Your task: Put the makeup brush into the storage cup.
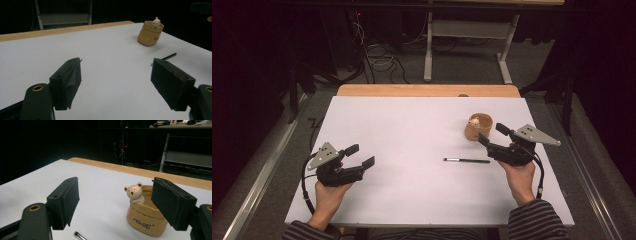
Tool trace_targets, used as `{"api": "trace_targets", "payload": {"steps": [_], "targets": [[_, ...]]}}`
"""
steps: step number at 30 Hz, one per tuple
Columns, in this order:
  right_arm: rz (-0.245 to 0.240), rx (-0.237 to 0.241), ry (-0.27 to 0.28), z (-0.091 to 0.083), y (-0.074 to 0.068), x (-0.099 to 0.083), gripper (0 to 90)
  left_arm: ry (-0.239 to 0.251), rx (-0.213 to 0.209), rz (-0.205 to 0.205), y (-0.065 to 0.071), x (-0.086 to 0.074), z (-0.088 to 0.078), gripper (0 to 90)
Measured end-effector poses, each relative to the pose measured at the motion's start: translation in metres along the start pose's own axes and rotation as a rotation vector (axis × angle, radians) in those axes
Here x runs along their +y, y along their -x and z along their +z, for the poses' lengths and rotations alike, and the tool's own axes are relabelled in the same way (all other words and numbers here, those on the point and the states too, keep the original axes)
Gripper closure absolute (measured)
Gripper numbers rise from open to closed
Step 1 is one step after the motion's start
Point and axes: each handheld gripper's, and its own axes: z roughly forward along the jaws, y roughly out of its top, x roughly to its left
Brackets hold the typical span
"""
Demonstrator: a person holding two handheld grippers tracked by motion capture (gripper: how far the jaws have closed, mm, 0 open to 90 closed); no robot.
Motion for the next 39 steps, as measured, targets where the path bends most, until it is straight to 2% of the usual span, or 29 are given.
{"api": "trace_targets", "payload": {"steps": [3,11,20,24,26,32,39], "targets": [[0.011,0.006,-0.007,0.006,0.000,0.002,24.0,0.001,-0.001,-0.004,0.000,0.000,0.000,24.9],[0.004,0.009,-0.021,0.018,-0.001,0.008,24.1,-0.005,-0.002,-0.001,0.000,0.000,0.001,24.9],[0.004,0.020,-0.024,0.025,-0.002,0.016,24.1,-0.007,-0.002,0.003,0.000,0.000,0.003,24.9],[0.011,0.021,-0.022,0.027,-0.001,0.019,24.5,-0.003,-0.010,-0.006,0.000,0.000,0.001,25.0],[0.016,0.017,-0.039,0.031,0.000,0.019,24.5,-0.007,-0.013,-0.005,-0.002,0.000,0.002,25.0],[0.040,0.022,-0.036,0.039,-0.001,0.017,24.5,-0.013,-0.014,0.012,0.001,0.000,0.004,24.9],[0.018,0.030,-0.058,0.045,0.000,0.027,24.4,-0.029,-0.013,0.006,-0.001,0.000,0.008,24.9]]}}
